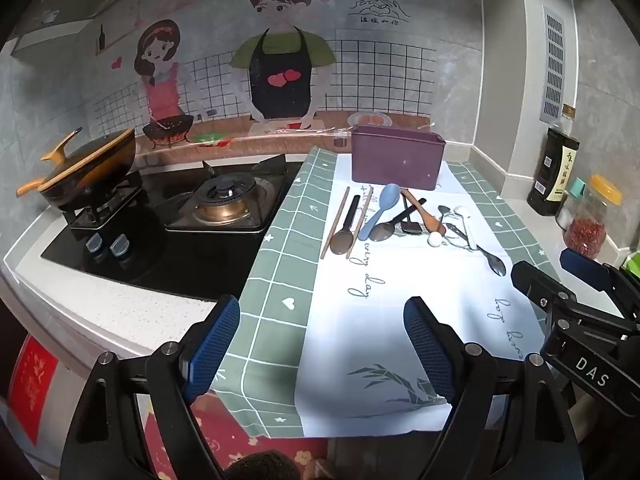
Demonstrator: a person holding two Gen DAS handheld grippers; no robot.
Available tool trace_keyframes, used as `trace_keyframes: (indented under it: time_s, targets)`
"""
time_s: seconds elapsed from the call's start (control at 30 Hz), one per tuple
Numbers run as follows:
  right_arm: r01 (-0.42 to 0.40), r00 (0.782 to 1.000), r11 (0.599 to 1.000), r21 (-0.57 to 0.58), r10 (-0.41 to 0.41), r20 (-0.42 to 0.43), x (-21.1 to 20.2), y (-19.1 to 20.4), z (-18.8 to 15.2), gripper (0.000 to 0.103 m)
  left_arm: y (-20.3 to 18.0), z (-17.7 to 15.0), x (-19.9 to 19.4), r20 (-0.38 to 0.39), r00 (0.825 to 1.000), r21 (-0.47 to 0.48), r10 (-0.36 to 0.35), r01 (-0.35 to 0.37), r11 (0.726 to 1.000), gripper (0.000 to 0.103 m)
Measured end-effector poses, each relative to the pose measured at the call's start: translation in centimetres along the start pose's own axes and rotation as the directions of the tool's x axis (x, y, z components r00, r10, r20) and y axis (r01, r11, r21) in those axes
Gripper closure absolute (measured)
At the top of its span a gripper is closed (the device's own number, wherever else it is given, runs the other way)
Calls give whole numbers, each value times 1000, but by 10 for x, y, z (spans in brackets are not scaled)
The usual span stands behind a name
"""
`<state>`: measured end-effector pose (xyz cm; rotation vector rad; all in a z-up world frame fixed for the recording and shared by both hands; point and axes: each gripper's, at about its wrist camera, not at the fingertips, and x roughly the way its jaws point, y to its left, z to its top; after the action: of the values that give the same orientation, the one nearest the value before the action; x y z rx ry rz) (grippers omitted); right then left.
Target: Organize utensils
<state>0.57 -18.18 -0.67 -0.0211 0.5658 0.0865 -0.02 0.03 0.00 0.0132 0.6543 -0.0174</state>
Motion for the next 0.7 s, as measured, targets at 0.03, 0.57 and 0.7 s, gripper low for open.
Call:
trace_keyframes:
  time_s: [0.03,0.57,0.7]
  targets:
    - [0,1000,1000,0,0,-9,0,0,0,35,0,0,0,1,1000,2,0,0,1000,19]
    - [-1,1000,1000,5,1,-18,1,-2,0,35,-2,3,0,7,1000,13,3,-3,1000,19]
    - [-1,1000,1000,20,2,-18,-2,-7,0,35,-2,3,0,7,1000,15,1,-2,1000,19]
